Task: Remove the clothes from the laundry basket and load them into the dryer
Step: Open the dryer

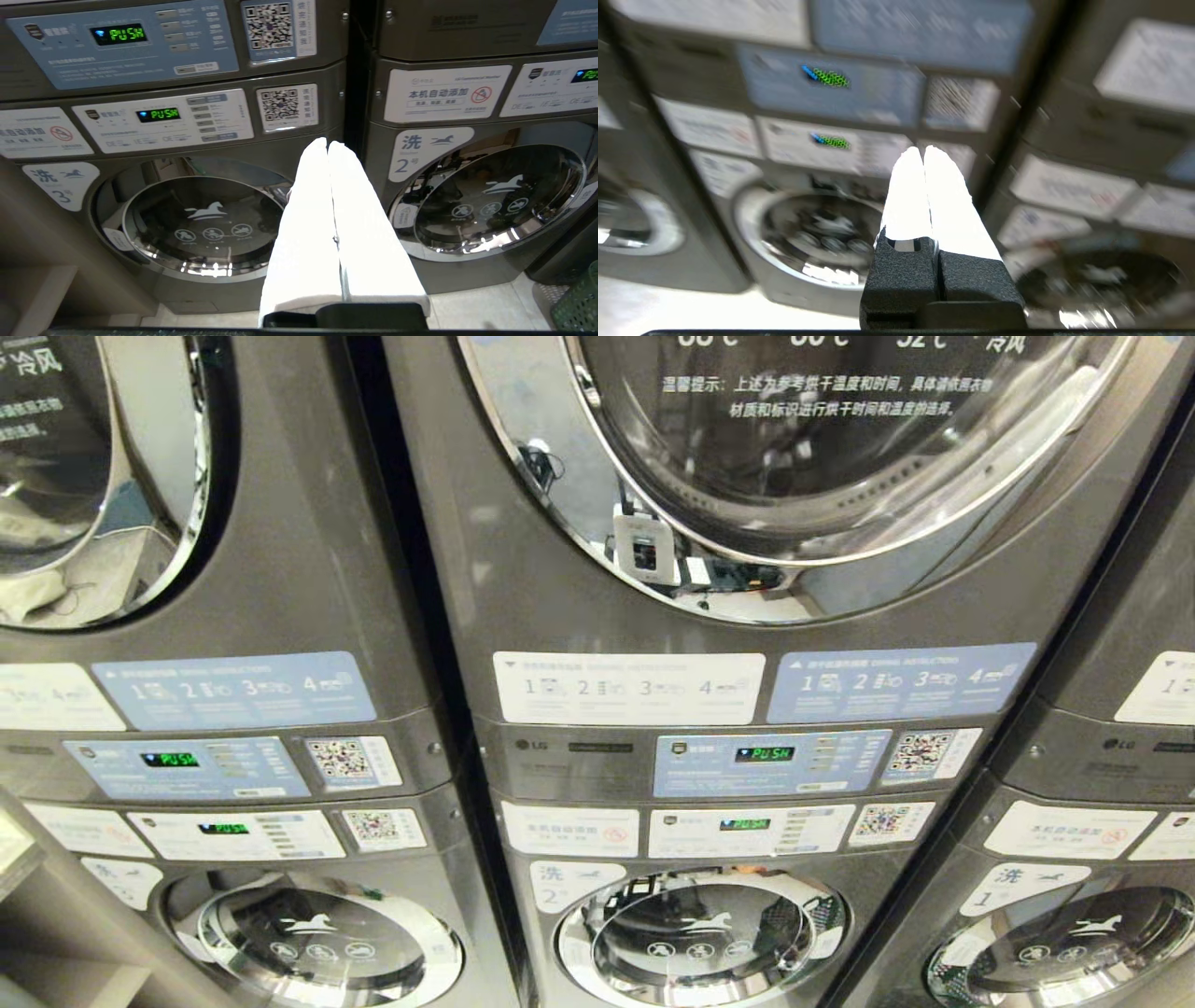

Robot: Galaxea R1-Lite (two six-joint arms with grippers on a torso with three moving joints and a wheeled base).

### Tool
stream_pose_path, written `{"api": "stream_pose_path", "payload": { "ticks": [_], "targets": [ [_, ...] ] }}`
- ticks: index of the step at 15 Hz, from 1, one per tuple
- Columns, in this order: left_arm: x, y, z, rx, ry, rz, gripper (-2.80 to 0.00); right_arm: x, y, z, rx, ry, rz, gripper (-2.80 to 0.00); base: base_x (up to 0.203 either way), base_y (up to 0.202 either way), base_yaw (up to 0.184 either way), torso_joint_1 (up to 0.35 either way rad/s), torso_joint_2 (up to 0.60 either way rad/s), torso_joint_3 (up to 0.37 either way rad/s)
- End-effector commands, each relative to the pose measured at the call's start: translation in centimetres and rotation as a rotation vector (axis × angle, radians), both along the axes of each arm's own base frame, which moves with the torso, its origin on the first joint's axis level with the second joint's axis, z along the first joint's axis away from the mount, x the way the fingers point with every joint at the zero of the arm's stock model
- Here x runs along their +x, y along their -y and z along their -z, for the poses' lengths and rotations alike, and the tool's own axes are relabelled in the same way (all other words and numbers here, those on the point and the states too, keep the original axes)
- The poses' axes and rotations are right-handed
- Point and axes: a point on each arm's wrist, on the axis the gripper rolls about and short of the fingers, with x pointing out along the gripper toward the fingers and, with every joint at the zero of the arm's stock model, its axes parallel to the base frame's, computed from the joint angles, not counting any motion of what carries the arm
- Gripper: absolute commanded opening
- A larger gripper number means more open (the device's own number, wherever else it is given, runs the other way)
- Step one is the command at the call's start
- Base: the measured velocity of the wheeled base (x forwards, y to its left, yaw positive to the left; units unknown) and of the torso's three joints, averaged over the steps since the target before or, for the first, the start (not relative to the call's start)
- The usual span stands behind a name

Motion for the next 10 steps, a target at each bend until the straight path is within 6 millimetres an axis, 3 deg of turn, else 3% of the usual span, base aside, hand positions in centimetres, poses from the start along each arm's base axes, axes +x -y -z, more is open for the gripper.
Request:
{"api": "stream_pose_path", "payload": {
  "ticks": [1, 5, 7, 8, 10],
  "targets": [
    [0.0, 0.0, 0.0, 0.001, 0.000, -0.001, -2.80, 3.0, -0.1, -4.3, 0.016, -0.068, -0.069, -2.80, 0.000, 0.196, -0.004, 0.002, 0.01, 0.002],
    [0.0, 0.0, 0.0, 0.003, 0.002, -0.001, -2.80, 9.2, -0.8, -14.7, 0.211, -0.073, -0.430, -2.80, 0.000, 0.187, 0.003, 0.001, 0.00, 0.000],
    [0.0, 0.0, 0.0, 0.003, 0.000, -0.003, -2.80, 11.8, -1.2, -19.2, 0.359, -0.101, -0.614, -2.80, 0.000, 0.053, -0.001, 0.002, 0.00, -0.001],
    [0.0, 0.0, 0.0, 0.003, 0.000, -0.003, -2.80, 13.0, -1.4, -21.1, 0.460, -0.135, -0.692, -2.80, 0.000, 0.000, 0.000, 0.000, 0.00, 0.000],
    [0.0, 0.0, 0.0, 0.003, 0.000, -0.003, -2.80, 16.6, -1.9, -22.9, 0.588, -0.204, -0.792, -2.80, 0.000, 0.000, 0.000, 0.000, 0.00, 0.000]
  ]
}}
